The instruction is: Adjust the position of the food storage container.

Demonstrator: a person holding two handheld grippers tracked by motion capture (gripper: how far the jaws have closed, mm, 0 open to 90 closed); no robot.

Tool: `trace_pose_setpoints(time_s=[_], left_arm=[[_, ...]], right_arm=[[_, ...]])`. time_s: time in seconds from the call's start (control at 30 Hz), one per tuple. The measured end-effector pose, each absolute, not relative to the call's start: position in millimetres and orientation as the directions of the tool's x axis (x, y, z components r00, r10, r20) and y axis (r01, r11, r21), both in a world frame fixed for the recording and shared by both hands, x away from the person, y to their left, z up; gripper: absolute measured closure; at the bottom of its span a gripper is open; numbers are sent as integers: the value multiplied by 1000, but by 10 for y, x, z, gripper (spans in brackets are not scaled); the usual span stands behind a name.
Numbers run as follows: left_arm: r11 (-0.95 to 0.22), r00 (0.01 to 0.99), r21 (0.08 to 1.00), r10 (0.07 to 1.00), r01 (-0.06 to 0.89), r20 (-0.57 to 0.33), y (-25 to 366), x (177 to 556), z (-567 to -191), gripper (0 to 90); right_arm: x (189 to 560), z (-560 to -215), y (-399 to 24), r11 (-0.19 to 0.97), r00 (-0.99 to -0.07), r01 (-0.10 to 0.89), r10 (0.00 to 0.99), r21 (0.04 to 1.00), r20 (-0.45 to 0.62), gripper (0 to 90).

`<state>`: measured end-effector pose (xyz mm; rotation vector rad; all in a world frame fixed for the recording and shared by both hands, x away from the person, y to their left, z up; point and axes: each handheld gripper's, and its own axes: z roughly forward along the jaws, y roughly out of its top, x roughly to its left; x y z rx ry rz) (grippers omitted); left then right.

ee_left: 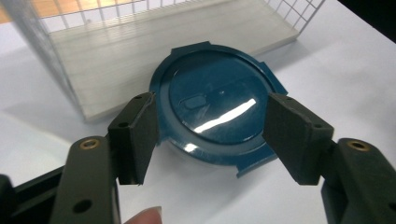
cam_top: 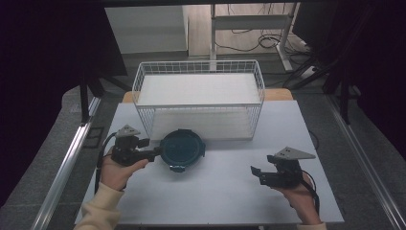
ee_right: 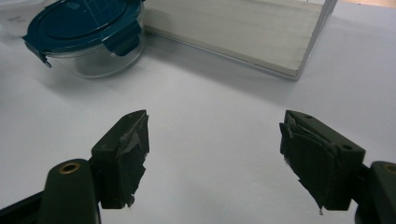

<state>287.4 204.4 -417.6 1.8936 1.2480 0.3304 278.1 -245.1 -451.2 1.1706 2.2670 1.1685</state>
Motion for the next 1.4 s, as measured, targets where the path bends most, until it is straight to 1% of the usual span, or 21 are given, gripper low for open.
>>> trace_pose_setpoints(time_s=[0.17, 0.3, 0.4, 0.6, 0.67, 0.77, 0.9, 1.03, 1.07, 1.17, 1.2, 1.3, 1.33, 1.4], left_arm=[[-165, 456, 751, 868, 639, -197, 2038, 2998, -4175, 457], [-154, 436, 749, 878, 645, -196, 2045, 3133, -4189, 555], [-173, 434, 723, 881, 669, -191, 2063, 3293, -4246, 598], [-168, 432, 706, 877, 688, -212, 2075, 3483, -4324, 757], [-159, 427, 698, 875, 699, -229, 2073, 3555, -4350, 829], [-142, 413, 689, 877, 710, -245, 2062, 3650, -4399, 890], [-143, 393, 669, 888, 730, -238, 1992, 3708, -4486, 898], [-134, 384, 673, 892, 728, -238, 1930, 3730, -4499, 900], [-149, 371, 661, 905, 735, -208, 1912, 3768, -4502, 900], [-128, 343, 653, 915, 746, -214, 1879, 3814, -4526, 900], [-141, 336, 645, 922, 751, -190, 1872, 3858, -4549, 900], [-134, 323, 639, 928, 758, -188, 1848, 3897, -4593, 900], [-151, 321, 645, 935, 749, -153, 1842, 3913, -4620, 900], [-153, 326, 644, 932, 749, -158, 1830, 3913, -4619, 900]], right_arm=[[2772, -4484, -2476, 322, -602, 512, 796, 797, 65, 238], [2771, -4490, -2496, 321, -593, 514, 803, 796, 59, 237], [2777, -4491, -2496, 331, -588, 513, 808, 792, 43, 237], [2785, -4496, -2515, 321, -573, 519, 818, 792, 44, 237], [2786, -4501, -2507, 322, -574, 519, 818, 792, 43, 237], [2783, -4507, -2491, 327, -577, 518, 815, 790, 42, 237], [2783, -4515, -2486, 330, -579, 518, 815, 789, 39, 237], [2787, -4524, -2489, 331, -578, 520, 815, 788, 38, 237], [2788, -4527, -2489, 329, -576, 521, 816, 787, 40, 237], [2786, -4532, -2478, 334, -580, 519, 814, 787, 37, 237], [2784, -4533, -2474, 335, -581, 519, 813, 786, 36, 237], [2783, -4534, -2468, 336, -582, 519, 812, 786, 37, 237], [2784, -4541, -2464, 339, -583, 518, 812, 785, 34, 237], [2784, -4547, -2461, 339, -584, 520, 811, 784, 37, 237]])
